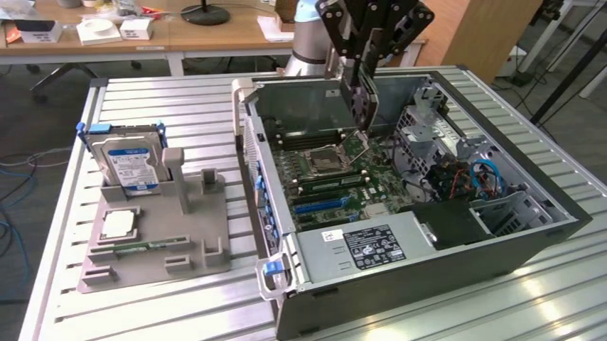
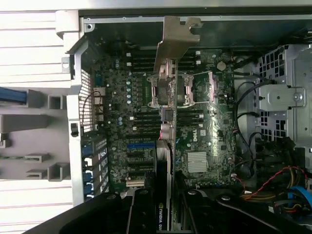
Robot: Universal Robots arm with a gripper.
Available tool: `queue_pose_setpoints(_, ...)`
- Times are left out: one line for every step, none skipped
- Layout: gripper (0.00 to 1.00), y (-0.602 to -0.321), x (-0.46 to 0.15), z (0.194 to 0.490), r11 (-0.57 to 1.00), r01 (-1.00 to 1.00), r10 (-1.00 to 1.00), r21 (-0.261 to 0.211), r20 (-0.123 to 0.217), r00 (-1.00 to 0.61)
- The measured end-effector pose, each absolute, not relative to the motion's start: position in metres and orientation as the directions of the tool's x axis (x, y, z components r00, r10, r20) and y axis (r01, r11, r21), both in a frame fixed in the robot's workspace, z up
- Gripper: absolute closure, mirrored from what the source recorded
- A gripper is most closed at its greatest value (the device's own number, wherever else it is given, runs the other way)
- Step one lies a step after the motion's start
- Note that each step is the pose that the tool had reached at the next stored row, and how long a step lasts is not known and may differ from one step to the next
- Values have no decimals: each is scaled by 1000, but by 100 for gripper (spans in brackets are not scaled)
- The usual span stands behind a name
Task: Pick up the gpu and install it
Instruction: 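Pick up the gpu and move the gpu toward the slot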
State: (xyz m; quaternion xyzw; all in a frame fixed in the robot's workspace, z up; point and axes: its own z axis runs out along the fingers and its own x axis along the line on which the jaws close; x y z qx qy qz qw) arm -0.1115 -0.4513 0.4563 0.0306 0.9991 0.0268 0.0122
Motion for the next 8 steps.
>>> queue_pose_setpoints(73,-451,-109,456,997,59,61,54,-23,-998)
queue_pose_setpoints(73,-451,-107,456,997,59,60,54,-23,-998)
queue_pose_setpoints(73,-451,-103,456,997,58,59,54,-23,-998)
queue_pose_setpoints(73,-451,-99,456,997,57,59,54,-23,-998)
queue_pose_setpoints(73,-451,-96,456,997,56,58,54,-23,-998)
queue_pose_setpoints(73,-451,-92,456,997,55,56,54,-23,-998)
queue_pose_setpoints(73,-451,-90,456,997,53,54,54,-23,-998)
queue_pose_setpoints(73,-451,-87,456,997,50,51,54,-23,-998)
